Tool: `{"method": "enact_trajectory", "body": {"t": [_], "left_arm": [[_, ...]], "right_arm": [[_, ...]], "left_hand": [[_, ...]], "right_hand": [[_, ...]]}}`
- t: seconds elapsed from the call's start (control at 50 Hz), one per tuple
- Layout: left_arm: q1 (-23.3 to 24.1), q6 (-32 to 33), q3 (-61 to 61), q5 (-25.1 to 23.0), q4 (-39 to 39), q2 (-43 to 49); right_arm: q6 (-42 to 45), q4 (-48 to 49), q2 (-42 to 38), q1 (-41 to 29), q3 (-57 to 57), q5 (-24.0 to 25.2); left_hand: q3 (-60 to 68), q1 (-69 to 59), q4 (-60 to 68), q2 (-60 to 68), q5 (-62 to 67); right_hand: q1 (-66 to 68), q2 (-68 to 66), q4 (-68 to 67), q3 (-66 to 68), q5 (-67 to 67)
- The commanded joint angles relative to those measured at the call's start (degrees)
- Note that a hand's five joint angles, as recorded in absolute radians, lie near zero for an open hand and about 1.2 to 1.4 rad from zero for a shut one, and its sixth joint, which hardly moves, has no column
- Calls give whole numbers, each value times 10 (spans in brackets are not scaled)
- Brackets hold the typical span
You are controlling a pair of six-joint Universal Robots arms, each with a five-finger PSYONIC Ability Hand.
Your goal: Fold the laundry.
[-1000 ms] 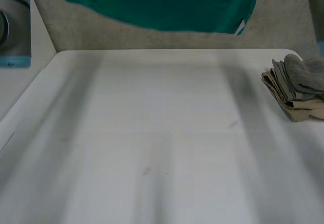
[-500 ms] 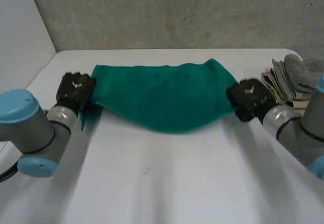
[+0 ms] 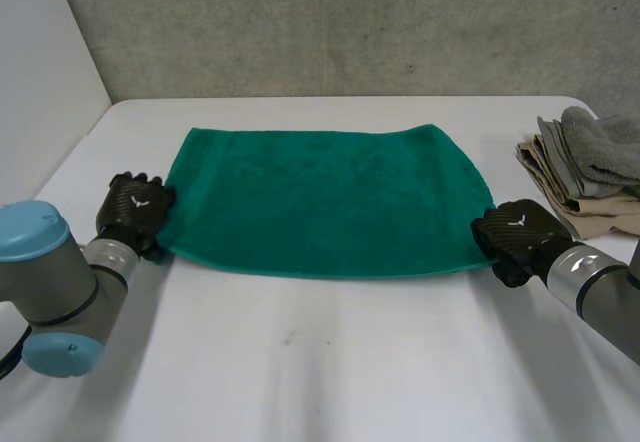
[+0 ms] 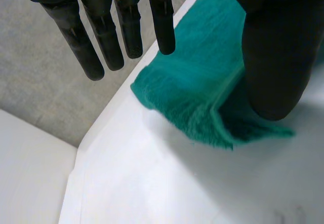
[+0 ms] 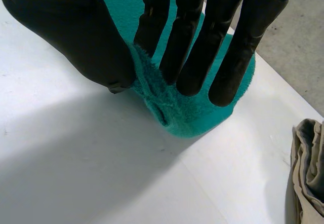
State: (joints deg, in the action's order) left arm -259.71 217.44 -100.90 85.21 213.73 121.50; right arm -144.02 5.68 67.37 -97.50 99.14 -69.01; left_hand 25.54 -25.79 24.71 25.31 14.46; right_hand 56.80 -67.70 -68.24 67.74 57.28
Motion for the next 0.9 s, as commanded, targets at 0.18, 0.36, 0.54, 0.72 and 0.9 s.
{"method": "enact_trajectory", "body": {"t": [0.18,0.36,0.54,0.72,0.9], "left_arm": [[-23,4,-25,1,-49,-21],[-26,108,-97,2,-274,-196],[-30,235,-177,0,-543,-352],[-30,239,-125,-8,-377,-286],[20,197,35,15,-226,-82]], "right_arm": [[1,-2,1,3,-6,-2],[90,-181,55,7,-28,-1],[288,-485,129,85,-27,-5],[248,-388,94,95,-63,-5],[170,-170,-38,8,-161,-41]], "left_hand": [[545,-542,553,547,555],[545,-542,553,547,555],[545,-542,553,547,555],[545,-542,553,547,555],[545,-542,553,547,555]], "right_hand": [[232,-123,-118,123,127],[232,-123,-118,123,127],[232,-123,-118,123,127],[232,-123,-118,123,127],[232,-123,-118,123,127]]}}
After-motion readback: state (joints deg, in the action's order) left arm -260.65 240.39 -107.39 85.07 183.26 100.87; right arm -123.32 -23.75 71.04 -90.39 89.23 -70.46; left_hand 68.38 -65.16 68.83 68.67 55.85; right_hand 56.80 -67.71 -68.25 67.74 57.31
